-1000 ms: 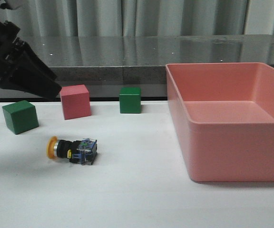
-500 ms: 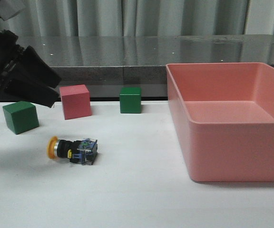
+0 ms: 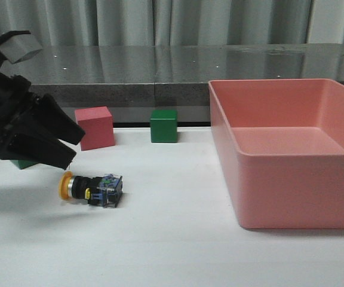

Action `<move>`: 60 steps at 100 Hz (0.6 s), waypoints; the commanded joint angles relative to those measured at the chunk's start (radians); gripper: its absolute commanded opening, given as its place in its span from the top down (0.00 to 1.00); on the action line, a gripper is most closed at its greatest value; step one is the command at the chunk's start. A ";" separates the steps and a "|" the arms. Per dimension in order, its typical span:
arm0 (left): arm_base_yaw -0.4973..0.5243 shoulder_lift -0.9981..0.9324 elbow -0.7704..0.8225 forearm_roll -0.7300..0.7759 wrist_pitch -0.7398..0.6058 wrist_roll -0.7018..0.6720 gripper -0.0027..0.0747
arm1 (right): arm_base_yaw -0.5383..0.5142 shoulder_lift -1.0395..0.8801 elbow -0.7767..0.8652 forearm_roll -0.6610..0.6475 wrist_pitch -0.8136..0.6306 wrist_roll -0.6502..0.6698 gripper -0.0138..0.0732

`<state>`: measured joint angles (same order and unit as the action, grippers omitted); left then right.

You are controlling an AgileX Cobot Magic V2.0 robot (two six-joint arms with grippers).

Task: Place and stand button with both arms
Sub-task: 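Lower the left gripper onto the lying button and grasp its body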

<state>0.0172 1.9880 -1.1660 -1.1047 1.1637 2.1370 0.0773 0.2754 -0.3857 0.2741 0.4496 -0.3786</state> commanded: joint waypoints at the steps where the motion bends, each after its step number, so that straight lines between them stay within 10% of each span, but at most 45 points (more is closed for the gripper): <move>1: -0.004 -0.025 -0.025 -0.037 0.069 0.003 0.23 | 0.000 0.006 -0.027 -0.001 -0.069 -0.001 0.91; 46: -0.004 0.087 -0.025 -0.018 0.022 0.003 0.24 | 0.000 0.006 -0.027 -0.001 -0.069 -0.001 0.91; 60: -0.004 0.107 -0.025 0.000 0.021 0.003 0.40 | 0.000 0.006 -0.027 -0.001 -0.069 -0.001 0.91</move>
<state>0.0172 2.1328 -1.1734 -1.0808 1.1359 2.1407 0.0773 0.2754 -0.3857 0.2741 0.4496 -0.3786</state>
